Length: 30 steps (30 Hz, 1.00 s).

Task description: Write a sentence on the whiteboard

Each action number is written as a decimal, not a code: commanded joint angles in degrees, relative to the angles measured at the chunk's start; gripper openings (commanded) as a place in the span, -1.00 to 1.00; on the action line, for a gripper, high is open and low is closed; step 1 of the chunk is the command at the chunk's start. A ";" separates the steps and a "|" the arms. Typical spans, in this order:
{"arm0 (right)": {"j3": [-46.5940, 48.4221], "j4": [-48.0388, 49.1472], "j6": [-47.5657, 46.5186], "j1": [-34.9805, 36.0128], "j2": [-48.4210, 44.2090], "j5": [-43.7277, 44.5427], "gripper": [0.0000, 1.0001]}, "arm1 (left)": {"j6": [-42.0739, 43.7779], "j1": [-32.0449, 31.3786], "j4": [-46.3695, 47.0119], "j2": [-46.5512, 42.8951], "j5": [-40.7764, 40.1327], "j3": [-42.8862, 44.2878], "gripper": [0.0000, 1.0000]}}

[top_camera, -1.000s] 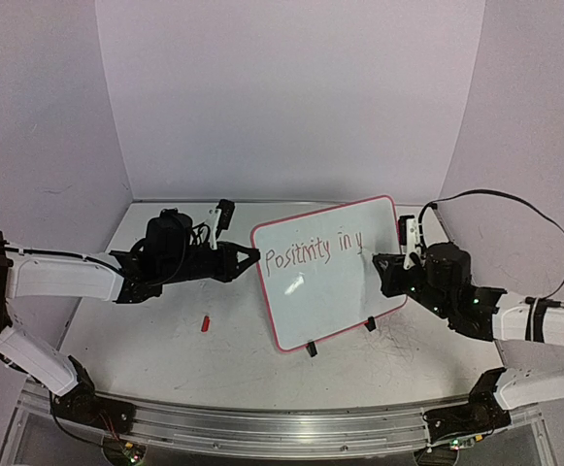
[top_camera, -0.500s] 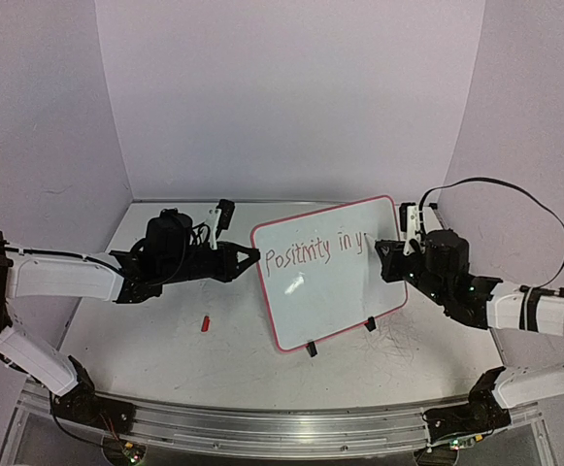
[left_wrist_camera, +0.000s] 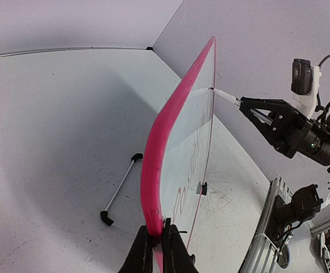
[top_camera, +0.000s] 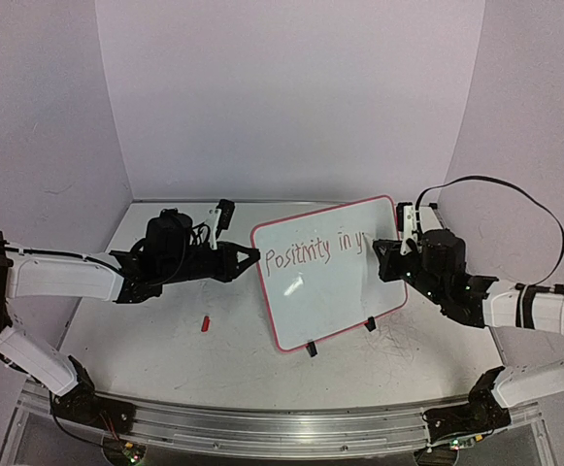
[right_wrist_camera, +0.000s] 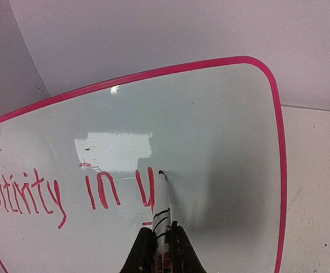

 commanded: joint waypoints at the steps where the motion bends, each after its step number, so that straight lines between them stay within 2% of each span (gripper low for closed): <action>1: 1.90 1.96 -0.30 -0.36 0.17 0.15 -1.00 | 2.61 0.31 -1.24 -0.70 -2.29 2.28 -1.00; 20: -2.52 -1.28 1.34 -0.36 -2.49 -0.99 -1.00 | 2.62 0.31 -1.33 -0.65 -2.23 2.35 -1.00; 30: -1.87 -0.43 1.73 -0.43 -1.99 2.01 -1.00 | 2.44 0.31 -1.33 -0.40 -1.95 2.53 -1.00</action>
